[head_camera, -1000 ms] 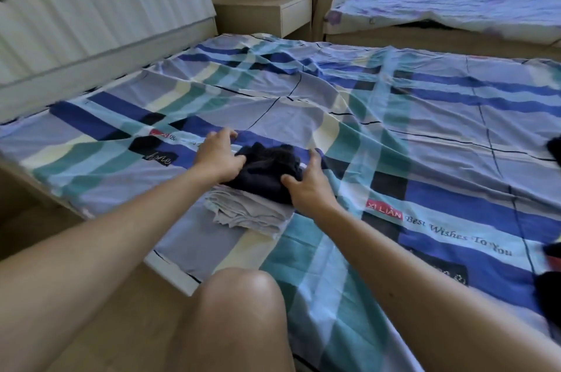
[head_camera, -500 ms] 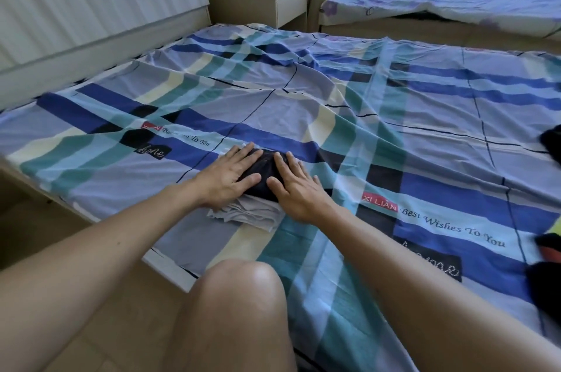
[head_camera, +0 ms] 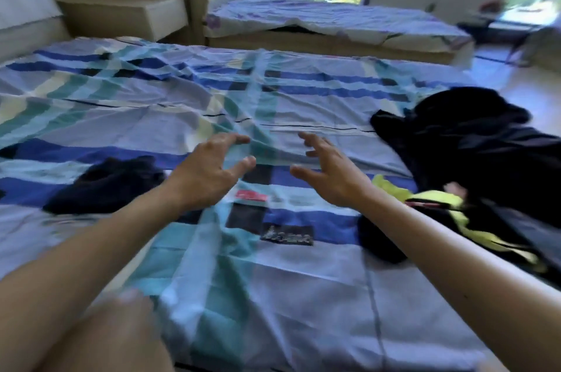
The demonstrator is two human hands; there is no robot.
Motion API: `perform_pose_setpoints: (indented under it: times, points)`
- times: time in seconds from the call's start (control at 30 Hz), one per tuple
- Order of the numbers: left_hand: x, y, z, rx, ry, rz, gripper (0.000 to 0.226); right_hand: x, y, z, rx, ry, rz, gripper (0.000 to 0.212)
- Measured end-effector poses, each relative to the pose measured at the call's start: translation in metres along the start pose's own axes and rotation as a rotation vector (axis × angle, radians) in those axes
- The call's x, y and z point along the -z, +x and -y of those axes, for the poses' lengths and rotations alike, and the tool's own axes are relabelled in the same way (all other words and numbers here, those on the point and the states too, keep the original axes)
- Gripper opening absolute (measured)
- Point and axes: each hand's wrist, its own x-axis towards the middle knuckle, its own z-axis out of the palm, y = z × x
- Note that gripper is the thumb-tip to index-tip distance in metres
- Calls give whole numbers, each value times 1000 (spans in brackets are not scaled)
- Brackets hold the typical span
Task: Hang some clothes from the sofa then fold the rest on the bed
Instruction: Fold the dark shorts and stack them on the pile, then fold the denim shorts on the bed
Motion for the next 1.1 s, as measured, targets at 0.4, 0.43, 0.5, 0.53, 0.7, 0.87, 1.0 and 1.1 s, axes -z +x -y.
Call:
perform_pose_setpoints:
  times: [0.4,0.43,0.5,0.53,0.7,0.87,1.0,1.1]
  points:
    - [-135,16,-97,-138,-272,324,64,108,-109,-139,-540,-485,261,129]
    - [-140,14,-93,-132,-244,342,57,108,-109,-144,-575,-506,278,127]
    - [-146,10,-87,-131,-187,378,48,106,-106,-152,-593,-545,282,112]
    - [-147,9,-85,-134,-162,395,47,103,-102,-155,-587,-563,259,99]
    - [-153,8,-86,-132,-76,461,43,86,-73,-153,-405,-591,40,25]
    - [-161,10,-83,-95,-149,444,107,75,-68,-136,-234,-453,-163,15]
    - [-163,12,-97,-124,-472,326,117,61,-76,-101,-64,-109,-270,21]
    - [-165,6,-108,-8,-631,166,74,50,-73,-83,21,206,-253,19]
